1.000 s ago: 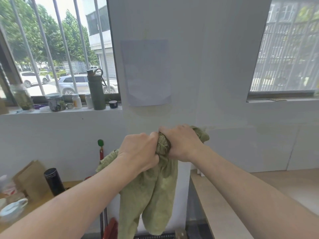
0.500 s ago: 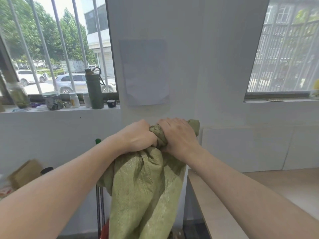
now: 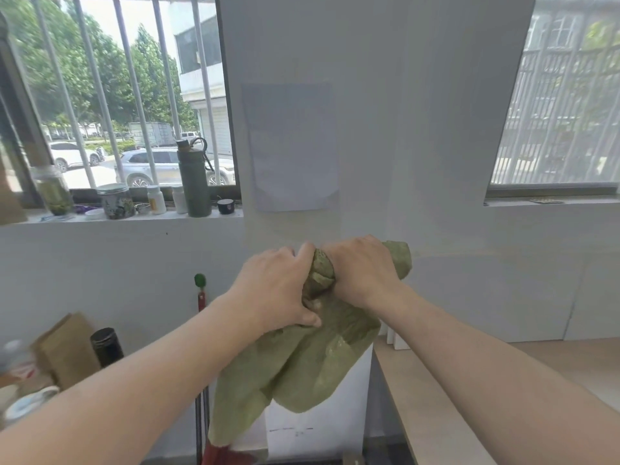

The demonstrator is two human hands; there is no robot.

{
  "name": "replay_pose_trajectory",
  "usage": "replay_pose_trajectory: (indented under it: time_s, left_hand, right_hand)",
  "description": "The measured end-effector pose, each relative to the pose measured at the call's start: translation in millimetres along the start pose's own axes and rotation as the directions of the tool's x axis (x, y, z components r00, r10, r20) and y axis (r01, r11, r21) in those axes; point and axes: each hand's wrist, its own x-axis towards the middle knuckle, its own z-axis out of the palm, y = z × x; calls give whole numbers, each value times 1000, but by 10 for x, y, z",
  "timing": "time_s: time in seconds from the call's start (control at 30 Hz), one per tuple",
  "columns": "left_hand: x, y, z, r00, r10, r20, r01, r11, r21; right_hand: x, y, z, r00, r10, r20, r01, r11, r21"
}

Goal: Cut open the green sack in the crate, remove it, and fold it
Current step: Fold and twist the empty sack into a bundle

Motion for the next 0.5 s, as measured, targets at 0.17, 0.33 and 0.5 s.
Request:
replay_pose_trajectory:
  time_s: [0.17, 0.33, 0.5]
  left_hand:
    - [-73, 211, 246, 983, -132, -125, 157, 963, 220]
    - [-39, 91, 280, 991, -101, -92, 119, 970, 210]
    - [102, -18, 128, 989, -118, -91, 122, 992, 42]
  right_hand:
    - [56, -32, -135, 997, 44, 68, -43, 999, -10]
    - [30, -32, -147, 976, 59, 208, -76, 994, 77]
    - [-9, -10, 8, 996, 42, 84, -53, 989, 137]
